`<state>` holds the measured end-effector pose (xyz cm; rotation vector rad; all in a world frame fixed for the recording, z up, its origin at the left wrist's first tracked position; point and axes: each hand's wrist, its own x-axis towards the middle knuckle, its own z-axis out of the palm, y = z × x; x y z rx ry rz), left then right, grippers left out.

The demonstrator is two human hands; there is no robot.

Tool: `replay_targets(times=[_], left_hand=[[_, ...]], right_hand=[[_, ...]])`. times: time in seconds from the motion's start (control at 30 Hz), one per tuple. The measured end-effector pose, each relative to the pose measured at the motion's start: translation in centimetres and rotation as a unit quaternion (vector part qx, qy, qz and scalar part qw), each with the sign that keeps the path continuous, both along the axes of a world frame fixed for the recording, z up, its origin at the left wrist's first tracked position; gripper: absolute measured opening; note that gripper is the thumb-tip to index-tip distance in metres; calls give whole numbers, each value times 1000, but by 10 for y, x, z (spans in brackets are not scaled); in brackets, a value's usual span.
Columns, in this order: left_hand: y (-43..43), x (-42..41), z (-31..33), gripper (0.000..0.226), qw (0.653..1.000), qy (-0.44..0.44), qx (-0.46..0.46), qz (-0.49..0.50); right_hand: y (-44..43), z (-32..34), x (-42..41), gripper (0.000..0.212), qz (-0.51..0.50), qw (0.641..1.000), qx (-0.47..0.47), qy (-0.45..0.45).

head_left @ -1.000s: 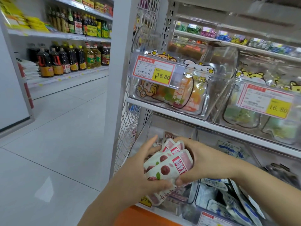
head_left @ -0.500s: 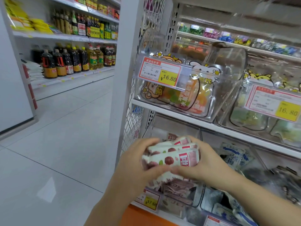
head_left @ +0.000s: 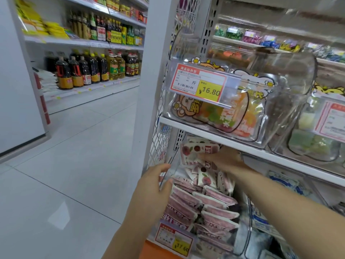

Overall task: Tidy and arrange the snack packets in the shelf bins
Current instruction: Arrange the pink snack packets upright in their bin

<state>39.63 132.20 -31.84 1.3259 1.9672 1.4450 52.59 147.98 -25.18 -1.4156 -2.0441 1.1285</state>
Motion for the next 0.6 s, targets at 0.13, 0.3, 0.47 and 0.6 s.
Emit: replay_targets(times=[0.13,0.3,0.47,0.6], left_hand=[[1,-3,-1,32,1000,-7,-1,-4],[3,-5,-1,27,1000,-3,1,-9],[5,-4,-1,27,1000,-19,6,4],[5,-3,-3,25,1000,-10,12,1]], right_hand=[[25,-14,-4,42,57,990,65,-112],[40,-32,-15,47,142,961,137,-193],[43,-38,-38,42,191,915,197,-295],[43,-45,-59,38,197,870,236,-385]])
